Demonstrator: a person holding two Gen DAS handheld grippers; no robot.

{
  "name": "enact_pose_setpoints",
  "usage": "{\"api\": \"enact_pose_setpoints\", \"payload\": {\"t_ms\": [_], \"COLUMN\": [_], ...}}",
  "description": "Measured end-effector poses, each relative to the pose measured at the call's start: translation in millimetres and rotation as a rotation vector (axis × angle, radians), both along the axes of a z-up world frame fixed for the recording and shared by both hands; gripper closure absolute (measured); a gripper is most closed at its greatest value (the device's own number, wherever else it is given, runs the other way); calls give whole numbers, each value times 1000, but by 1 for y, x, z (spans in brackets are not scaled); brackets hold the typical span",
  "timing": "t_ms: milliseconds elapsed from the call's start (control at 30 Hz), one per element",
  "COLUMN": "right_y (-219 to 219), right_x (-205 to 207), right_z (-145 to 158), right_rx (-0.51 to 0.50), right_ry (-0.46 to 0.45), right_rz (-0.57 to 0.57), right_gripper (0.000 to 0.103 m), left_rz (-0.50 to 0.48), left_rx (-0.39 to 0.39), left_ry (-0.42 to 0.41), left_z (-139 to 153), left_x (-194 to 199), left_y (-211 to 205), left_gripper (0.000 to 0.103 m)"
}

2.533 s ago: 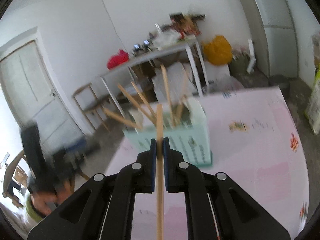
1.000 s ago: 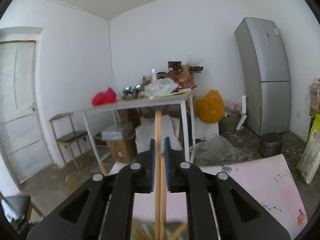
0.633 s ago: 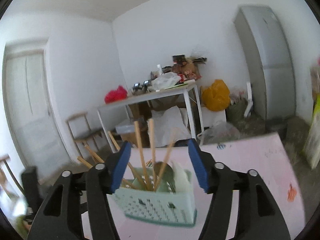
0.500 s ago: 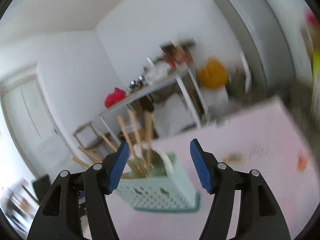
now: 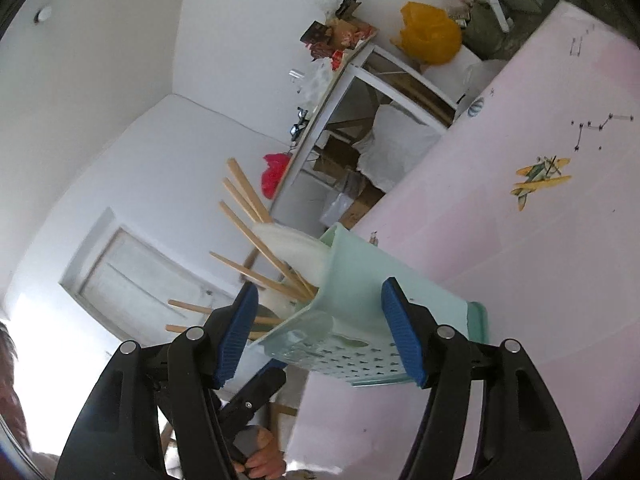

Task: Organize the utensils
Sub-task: 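Withdraw both open grippers from the green holder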

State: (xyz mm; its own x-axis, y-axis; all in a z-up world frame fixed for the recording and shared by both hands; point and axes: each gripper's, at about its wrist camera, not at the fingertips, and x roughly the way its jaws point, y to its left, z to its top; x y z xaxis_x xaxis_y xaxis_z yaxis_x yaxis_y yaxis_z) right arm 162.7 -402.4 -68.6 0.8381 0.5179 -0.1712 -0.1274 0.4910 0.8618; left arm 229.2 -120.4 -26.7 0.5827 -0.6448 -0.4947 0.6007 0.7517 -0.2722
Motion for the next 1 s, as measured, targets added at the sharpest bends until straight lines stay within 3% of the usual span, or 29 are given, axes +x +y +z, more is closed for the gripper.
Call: {"api": "enact_pose_setpoints", "payload": {"t_ms": [633, 833, 1000], "right_y": [30, 33, 42], "right_x": [-34, -41, -72], "right_z": [18, 30, 49], "right_rx": [-71, -107, -263], "right_ry": [86, 92, 96], "right_rz": [-55, -66, -125], "right_gripper": [40, 40, 40], "left_rz": [26, 23, 102], "left_rx": [-71, -43, 31], "left_ry": [69, 69, 36], "left_z": [-1, 2, 7], "left_x": [-10, -22, -54], "left_y": [24, 28, 44], "left_gripper": [14, 12, 12]}}
